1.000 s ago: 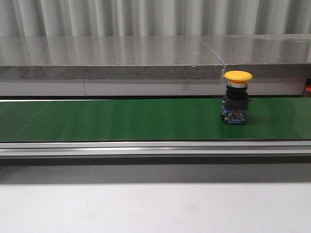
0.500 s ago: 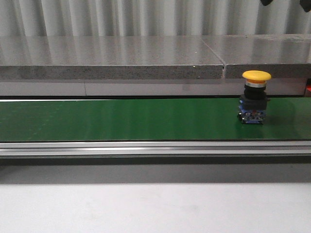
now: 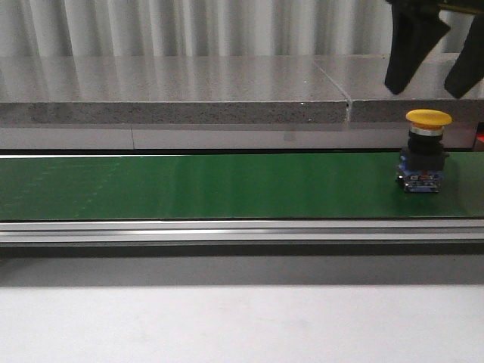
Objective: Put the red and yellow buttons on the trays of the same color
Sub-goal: 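Move the right gripper over the yellow button arriving at belt end, then grasp the yellow button with the right gripper and lift it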
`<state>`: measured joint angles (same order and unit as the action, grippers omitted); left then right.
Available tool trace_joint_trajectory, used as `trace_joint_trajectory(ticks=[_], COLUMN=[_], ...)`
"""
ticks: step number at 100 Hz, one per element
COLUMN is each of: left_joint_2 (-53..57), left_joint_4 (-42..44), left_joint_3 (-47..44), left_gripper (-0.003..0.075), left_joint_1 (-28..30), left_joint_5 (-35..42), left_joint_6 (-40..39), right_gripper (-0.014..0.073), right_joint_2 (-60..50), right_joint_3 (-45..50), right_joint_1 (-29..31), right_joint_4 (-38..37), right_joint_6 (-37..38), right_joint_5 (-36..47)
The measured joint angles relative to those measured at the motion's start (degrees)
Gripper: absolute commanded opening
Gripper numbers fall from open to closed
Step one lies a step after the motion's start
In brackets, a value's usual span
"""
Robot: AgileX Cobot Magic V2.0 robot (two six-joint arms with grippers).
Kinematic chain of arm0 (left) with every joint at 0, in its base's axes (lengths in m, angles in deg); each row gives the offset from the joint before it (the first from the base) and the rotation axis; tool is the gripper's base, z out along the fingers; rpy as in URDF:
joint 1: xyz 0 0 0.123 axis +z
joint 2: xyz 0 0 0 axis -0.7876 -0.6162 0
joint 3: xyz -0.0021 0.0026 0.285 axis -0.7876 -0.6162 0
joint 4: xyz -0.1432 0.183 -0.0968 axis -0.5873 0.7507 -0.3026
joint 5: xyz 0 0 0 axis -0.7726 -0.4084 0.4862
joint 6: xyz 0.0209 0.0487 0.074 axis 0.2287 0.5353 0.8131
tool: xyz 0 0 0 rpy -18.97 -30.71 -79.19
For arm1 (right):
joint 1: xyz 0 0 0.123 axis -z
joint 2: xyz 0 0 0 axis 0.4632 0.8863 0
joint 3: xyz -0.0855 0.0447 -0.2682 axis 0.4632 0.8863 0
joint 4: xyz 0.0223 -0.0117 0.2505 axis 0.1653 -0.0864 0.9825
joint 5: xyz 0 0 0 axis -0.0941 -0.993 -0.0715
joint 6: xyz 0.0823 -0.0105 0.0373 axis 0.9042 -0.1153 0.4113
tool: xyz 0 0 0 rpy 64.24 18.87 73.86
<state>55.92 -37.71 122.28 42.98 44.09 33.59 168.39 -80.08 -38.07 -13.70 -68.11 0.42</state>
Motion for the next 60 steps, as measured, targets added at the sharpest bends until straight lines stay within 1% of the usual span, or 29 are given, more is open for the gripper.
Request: trace_joint_trajectory(ticks=[13, 19, 24, 29, 34, 41, 60], left_joint_2=[0.00, 0.00, 0.00, 0.00, 0.00, 0.00, 0.00], left_joint_4=[0.00, 0.00, 0.00, 0.00, 0.00, 0.00, 0.00], left_joint_3=[0.00, 0.00, 0.00, 0.00, 0.00, 0.00, 0.00], left_gripper=[-0.0020, -0.0020, -0.0020, -0.0020, -0.0020, -0.0020, -0.0020], left_joint_1=[0.00, 0.00, 0.00, 0.00, 0.00, 0.00, 0.00], left_joint_5=[0.00, 0.00, 0.00, 0.00, 0.00, 0.00, 0.00], left_joint_6=[0.00, 0.00, 0.00, 0.00, 0.00, 0.00, 0.00], right_gripper=[0.0540, 0.0523, 0.0467, 0.0380, 0.0274, 0.0187, 0.0178], right_joint_2=[3.07, 4.38, 5.22, 5.80, 5.96, 6.05, 6.05], right_joint_3=[0.00, 0.00, 0.00, 0.00, 0.00, 0.00, 0.00], right_joint_1=[0.00, 0.00, 0.00, 0.00, 0.00, 0.00, 0.00], right_joint_4=[-1.14, -1.94, -2.50, -2.77, -3.06, -3.06, -3.06], right_joint_6=[-0.11, -0.11, -0.15, -0.25, -0.25, -0.25, -0.25], right_joint_5=[-2.64, -3.97, -4.66, -4.92, -4.92, -4.92, -4.55])
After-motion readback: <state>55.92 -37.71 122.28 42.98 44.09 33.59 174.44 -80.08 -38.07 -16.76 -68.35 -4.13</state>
